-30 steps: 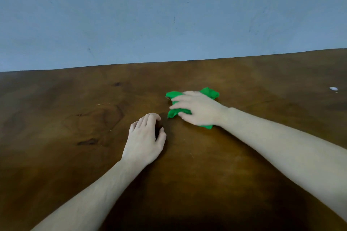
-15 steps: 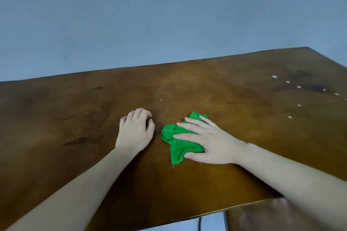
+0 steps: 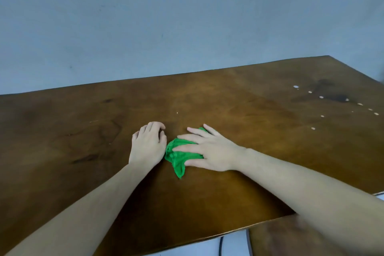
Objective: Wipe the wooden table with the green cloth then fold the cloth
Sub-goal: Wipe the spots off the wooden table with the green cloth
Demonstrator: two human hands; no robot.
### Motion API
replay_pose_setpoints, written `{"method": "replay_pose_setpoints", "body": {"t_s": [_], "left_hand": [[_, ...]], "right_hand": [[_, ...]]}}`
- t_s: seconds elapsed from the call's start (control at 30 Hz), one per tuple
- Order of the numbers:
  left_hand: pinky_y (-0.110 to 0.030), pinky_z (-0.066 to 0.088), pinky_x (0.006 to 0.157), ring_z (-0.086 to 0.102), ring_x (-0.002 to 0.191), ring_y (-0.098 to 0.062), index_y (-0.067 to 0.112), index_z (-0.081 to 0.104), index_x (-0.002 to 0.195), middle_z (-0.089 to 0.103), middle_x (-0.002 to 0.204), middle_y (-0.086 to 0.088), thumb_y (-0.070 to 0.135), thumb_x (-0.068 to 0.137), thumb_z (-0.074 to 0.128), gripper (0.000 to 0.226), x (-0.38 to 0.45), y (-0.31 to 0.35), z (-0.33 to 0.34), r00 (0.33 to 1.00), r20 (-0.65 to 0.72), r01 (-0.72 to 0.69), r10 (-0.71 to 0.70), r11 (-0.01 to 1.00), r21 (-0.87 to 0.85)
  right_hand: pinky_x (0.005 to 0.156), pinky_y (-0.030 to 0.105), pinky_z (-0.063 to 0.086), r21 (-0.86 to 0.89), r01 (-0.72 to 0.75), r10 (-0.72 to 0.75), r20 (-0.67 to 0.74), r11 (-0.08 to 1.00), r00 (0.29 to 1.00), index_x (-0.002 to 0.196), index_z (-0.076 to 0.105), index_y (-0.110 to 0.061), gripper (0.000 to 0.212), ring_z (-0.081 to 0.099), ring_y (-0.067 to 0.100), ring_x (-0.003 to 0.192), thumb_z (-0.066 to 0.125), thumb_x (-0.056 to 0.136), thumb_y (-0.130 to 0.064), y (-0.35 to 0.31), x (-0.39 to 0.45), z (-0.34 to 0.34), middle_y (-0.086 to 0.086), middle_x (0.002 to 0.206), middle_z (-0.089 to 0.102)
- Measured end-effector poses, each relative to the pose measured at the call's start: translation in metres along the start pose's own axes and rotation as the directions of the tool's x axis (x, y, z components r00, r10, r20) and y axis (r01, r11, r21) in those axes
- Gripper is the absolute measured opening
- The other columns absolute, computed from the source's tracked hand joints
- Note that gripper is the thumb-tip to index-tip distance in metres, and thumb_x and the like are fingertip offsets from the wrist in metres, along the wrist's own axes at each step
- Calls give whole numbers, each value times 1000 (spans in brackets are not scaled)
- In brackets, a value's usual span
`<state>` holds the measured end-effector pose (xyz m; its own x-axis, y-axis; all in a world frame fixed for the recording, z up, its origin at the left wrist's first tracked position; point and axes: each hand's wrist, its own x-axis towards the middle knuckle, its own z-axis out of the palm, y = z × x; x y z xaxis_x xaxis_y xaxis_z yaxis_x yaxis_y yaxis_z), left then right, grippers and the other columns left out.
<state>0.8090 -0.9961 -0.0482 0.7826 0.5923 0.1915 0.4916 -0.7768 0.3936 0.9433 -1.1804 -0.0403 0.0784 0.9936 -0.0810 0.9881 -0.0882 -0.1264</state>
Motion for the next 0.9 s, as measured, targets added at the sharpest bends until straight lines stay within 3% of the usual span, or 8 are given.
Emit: {"method": "replay_pose_setpoints", "body": {"t_s": [0.17,0.33,0.4,0.5,0.6,0.67,0.8,0.9], "left_hand": [[-40,24,112,43,127,-12,33,53,113,53,127,12,32,100,42,17,2,3,-5,996,45,75,-72,994,-80],[-41,24,113,32,136,-12,40,52,127,44,139,18,45,98,40,32,6,5,-3,997,80,-27,17,992,124],[-41,23,114,31,137,-12,41,50,133,42,143,18,47,98,38,37,11,7,-2,995,93,-39,24,987,159],[-37,22,114,29,137,-8,42,48,135,40,144,20,47,98,37,39,21,9,0,996,84,-17,3,986,166],[-37,23,114,30,136,-7,41,50,134,42,143,21,47,98,40,38,26,9,2,998,50,14,-22,988,152],[-36,24,113,32,135,-6,39,52,132,44,140,20,45,98,42,36,26,9,3,999,33,22,-26,991,133],[-27,32,104,44,121,-3,35,56,120,50,130,18,38,97,47,25,26,6,2,999,-7,37,-37,997,75],[-22,40,94,50,107,-4,29,60,112,55,120,13,31,96,51,18,23,6,-2,996,-65,65,-65,998,-1]], "right_hand": [[125,54,-2,21,-189,189,-14,982,982,155,17,-55,56,-1,17,157,24,101,-69,62,53,-17,-16,169,12],[125,55,1,64,-345,347,-15,936,938,155,16,-54,57,2,17,157,25,101,-69,140,108,-38,-15,169,12],[124,56,4,68,-462,464,-37,885,885,156,16,-53,58,3,19,157,24,101,-69,177,124,-41,-13,169,11],[122,59,10,107,-651,659,-85,752,747,157,21,-48,59,7,29,155,24,101,-68,224,134,-44,-7,169,13],[116,62,17,119,-717,726,-135,687,674,154,30,-44,55,16,34,149,25,103,-62,237,146,-41,-3,166,19],[114,65,16,143,-694,709,-150,706,689,151,35,-47,49,19,34,147,25,103,-57,227,160,-41,-3,165,21],[116,67,13,129,-484,498,-108,865,861,150,36,-52,47,19,31,149,28,104,-55,175,183,-41,-8,166,21],[117,67,13,78,-323,330,-115,943,937,151,33,-50,47,18,29,150,27,104,-55,122,168,-27,-10,166,21]]}}
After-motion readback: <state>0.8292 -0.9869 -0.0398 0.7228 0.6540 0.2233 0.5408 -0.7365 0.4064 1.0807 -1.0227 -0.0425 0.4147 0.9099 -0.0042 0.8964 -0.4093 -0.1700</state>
